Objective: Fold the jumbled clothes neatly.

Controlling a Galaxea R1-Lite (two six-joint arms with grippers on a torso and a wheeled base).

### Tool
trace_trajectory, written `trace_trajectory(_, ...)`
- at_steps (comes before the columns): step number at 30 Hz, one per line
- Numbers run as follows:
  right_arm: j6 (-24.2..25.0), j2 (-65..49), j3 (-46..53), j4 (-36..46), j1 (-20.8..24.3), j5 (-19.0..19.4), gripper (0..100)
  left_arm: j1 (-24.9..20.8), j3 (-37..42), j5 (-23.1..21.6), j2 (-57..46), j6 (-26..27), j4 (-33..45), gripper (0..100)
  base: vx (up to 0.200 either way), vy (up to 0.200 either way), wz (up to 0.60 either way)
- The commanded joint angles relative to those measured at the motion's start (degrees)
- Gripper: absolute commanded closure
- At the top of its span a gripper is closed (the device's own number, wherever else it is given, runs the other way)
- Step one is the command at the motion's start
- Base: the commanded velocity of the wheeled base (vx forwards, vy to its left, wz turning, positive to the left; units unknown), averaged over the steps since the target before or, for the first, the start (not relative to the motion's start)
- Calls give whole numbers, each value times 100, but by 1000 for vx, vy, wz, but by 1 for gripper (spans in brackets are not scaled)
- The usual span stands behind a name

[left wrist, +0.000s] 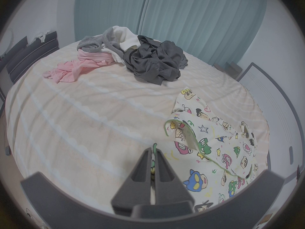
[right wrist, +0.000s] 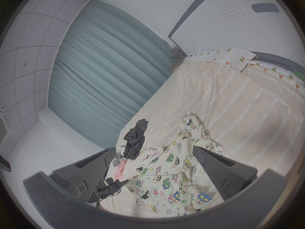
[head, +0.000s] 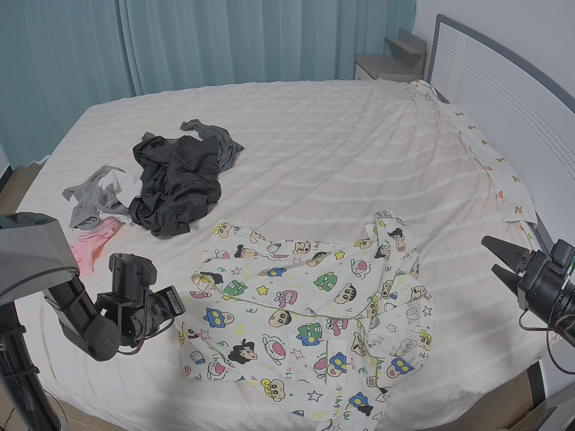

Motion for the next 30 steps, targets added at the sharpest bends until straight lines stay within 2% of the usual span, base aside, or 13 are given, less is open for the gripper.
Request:
trace_trajectory(1, 1, 120, 11, 9, -89, 3, 0, 19, -4, -3, 168, -29, -7, 0, 0, 0, 0)
trace_trajectory(4, -43, 410, 63, 132, -230, 12, 0, 19, -13, 40, 273, -91, -42, 0, 0, 0, 0)
trace_trajectory(7, -386, 929, 72, 352, -520, 126, 0, 98, 58, 40, 185, -258, -51, 0, 0, 0, 0)
trace_trajectory(11, -948, 1659, 37, 422, -898, 759, 0, 379, 418, -214, -228, -644, -51, 0, 0, 0, 0)
trace_trajectory(12, -948, 1659, 37, 422, -898, 759, 0, 379, 418, -214, -228, -644, -51, 0, 0, 0, 0)
trace_trajectory(13, -1089, 2001, -33, 422, -1047, 1040, 0, 423, 682, -575, -500, -935, -51, 0, 0, 0, 0)
trace_trajectory(15, -1344, 2493, -139, 431, -1144, 1225, 0, 458, 1007, -1093, -904, -1304, -42, 0, 0, 0, 0)
trace_trajectory(17, -1599, 2924, -174, 413, -1179, 1286, 0, 485, 1227, -1489, -1195, -1523, -42, 0, 0, 0, 0)
trace_trajectory(20, -2372, 3952, -367, 316, -1337, 1322, 0, 713, 1728, -2587, -1696, -1769, -51, 0, 0, 0, 0)
trace_trajectory(26, -2504, 4743, -710, 272, -1381, 1787, 0, 1284, 2176, -4205, -1696, -1787, -77, 0, 0, 0, 0)
trace_trajectory(27, -2504, 4743, -710, 272, -1381, 1787, 0, 1284, 2176, -4205, -1696, -1787, -77, 0, 0, 0, 0)
trace_trajectory(28, -2487, 5025, -921, 264, -1381, 1787, 0, 1381, 2220, -4565, -1660, -1778, -77, 0, 0, 0, 0)
trace_trajectory(30, -2469, 5218, -1053, 264, -1390, 1796, 0, 1381, 2237, -4591, -1669, -1778, -77, 0, 0, 0, 0)
